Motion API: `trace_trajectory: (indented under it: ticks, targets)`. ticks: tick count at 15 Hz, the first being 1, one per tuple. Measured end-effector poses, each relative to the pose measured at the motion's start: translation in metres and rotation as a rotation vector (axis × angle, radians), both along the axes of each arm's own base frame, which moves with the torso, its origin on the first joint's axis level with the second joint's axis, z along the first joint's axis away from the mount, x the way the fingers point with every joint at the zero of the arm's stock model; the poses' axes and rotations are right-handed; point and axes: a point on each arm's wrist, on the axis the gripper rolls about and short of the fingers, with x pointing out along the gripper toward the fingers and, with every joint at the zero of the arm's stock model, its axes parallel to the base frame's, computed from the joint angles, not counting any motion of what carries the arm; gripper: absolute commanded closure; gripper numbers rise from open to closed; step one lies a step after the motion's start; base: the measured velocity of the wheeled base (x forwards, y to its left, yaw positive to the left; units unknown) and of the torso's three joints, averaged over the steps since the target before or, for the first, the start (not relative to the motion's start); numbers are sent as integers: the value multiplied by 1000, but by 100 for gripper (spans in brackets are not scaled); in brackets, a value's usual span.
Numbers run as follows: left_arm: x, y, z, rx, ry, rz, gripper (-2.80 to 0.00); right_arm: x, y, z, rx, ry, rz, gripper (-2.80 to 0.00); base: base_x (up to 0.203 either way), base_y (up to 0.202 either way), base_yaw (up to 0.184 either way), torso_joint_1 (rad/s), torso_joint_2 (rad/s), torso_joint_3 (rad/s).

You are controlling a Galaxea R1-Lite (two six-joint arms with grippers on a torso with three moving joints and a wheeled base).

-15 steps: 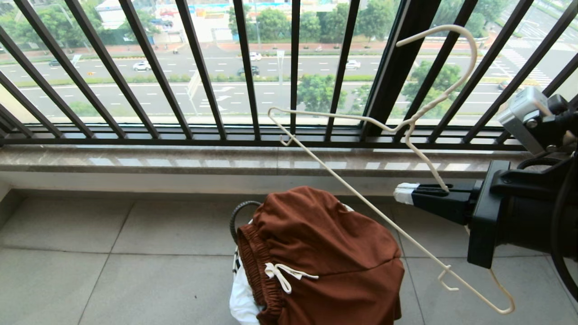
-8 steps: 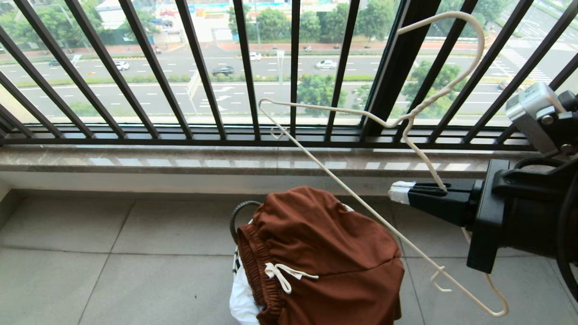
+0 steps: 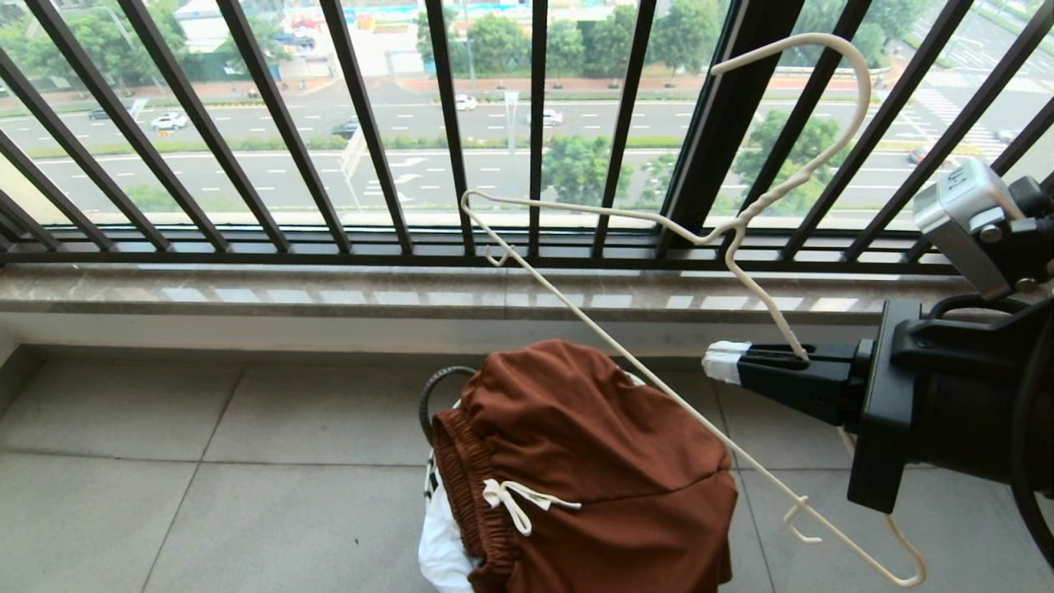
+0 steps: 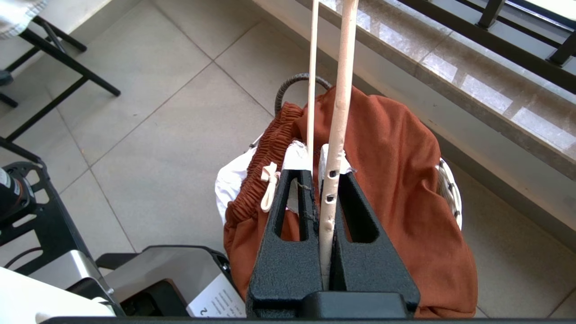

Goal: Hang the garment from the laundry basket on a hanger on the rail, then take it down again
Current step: Pick up clothes from the basket

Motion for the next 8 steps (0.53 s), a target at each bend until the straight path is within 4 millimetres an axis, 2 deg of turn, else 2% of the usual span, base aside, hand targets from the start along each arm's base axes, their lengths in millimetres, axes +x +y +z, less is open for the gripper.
trace_trajectory:
  ticks: [4,8]
  targets:
    - [-1,-1,36,-1,42,-25,0,0,-1,1,5,-7,-1,0,0,0,0,0,0,0]
    - [24,-1,60,-5,191,-44,0,-3,-3,5,21,-27,-2,0,0,0,0,0,0,0]
